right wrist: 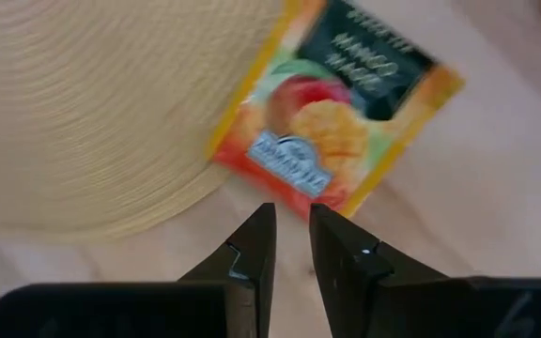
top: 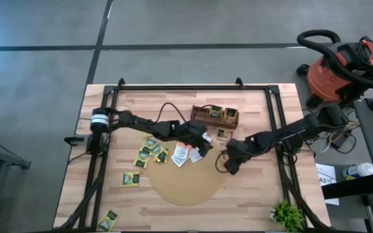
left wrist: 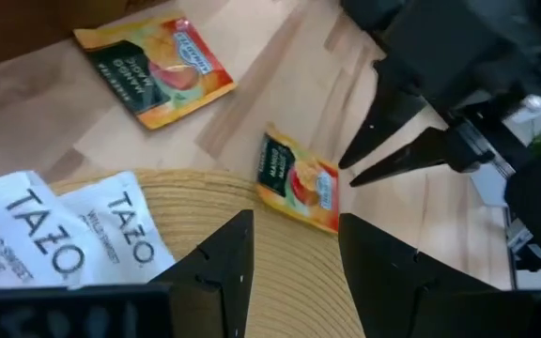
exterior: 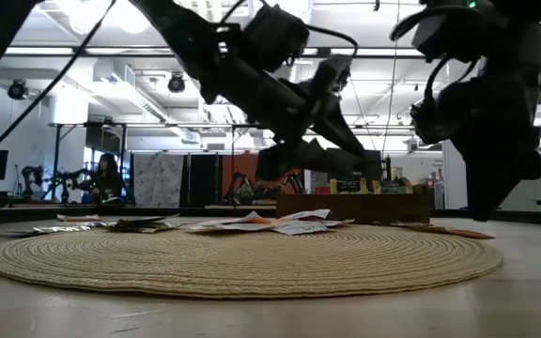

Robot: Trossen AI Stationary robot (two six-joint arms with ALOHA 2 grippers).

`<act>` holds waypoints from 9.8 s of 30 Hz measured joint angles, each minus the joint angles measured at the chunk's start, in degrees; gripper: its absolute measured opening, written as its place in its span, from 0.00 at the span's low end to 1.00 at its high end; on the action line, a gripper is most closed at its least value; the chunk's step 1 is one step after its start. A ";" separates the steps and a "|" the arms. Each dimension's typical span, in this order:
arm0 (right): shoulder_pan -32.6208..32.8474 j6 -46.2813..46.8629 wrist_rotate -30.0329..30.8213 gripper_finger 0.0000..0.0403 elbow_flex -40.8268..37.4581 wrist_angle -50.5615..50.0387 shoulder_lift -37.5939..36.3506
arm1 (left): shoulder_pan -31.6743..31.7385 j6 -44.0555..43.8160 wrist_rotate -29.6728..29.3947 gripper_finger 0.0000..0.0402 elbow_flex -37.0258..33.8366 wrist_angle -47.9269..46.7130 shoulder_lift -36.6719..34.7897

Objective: Pick & Place Tea
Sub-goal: Put the mango tea bag into the right section of the wooden organizer

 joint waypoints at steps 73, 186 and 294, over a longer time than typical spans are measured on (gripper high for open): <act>3.16 -16.75 16.53 0.15 -5.38 16.89 2.89 | 2.17 1.27 11.44 0.07 9.26 -2.79 11.92; -8.64 -48.27 12.64 0.31 13.61 -14.61 -9.65 | -1.76 39.24 -9.20 0.00 28.83 -28.74 8.06; -38.93 -79.06 6.52 0.02 31.53 -32.88 10.03 | -1.61 11.93 -33.08 0.17 -23.56 -5.75 -33.06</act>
